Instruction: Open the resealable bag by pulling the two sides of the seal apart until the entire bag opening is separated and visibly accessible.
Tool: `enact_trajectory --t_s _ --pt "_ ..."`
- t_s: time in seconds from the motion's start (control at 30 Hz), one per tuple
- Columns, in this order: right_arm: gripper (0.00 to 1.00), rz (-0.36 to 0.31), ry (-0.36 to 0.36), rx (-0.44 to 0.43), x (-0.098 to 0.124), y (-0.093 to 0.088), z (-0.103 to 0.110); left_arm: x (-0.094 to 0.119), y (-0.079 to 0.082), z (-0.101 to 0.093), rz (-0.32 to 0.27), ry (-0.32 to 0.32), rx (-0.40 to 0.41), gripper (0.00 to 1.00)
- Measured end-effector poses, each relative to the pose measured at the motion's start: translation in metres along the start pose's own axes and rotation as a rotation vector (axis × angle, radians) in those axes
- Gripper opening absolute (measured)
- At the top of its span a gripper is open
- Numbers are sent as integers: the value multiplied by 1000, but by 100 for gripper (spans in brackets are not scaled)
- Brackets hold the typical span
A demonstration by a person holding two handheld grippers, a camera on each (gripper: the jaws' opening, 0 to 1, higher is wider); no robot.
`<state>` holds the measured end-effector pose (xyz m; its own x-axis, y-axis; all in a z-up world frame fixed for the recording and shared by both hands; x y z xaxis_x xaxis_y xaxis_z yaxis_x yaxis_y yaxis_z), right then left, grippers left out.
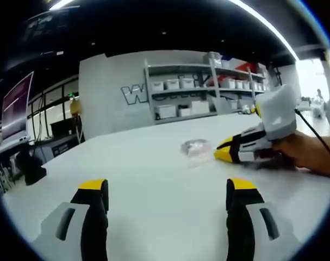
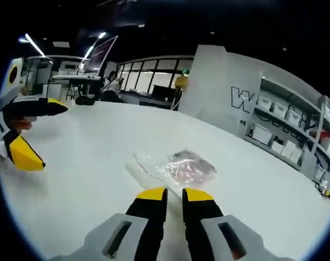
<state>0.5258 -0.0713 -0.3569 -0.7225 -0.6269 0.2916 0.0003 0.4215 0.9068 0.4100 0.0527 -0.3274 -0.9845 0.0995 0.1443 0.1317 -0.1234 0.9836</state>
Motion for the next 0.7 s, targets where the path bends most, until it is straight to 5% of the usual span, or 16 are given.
enact_trajectory --t_s 0.33,0.7 --pt "0 -11 17 -8 5 2 4 0 2 1 -4 13 -11 88" --pt "0 -73 34 -196 6 20 -7 1 9 0 -42 18 -19 88"
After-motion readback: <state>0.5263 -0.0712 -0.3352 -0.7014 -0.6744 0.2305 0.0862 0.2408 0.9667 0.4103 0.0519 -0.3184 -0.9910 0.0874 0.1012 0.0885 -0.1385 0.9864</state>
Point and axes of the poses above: the point that each gripper's makers call its tool centre point, and the gripper's own axes: x roughly backward along the fingers, z roughly to its left, y roughly out of its top, the point moved 1 cm from there along x, roughly backward along the fingers, and after that the axes turned 1 degree about x, right-handed, at the moved point
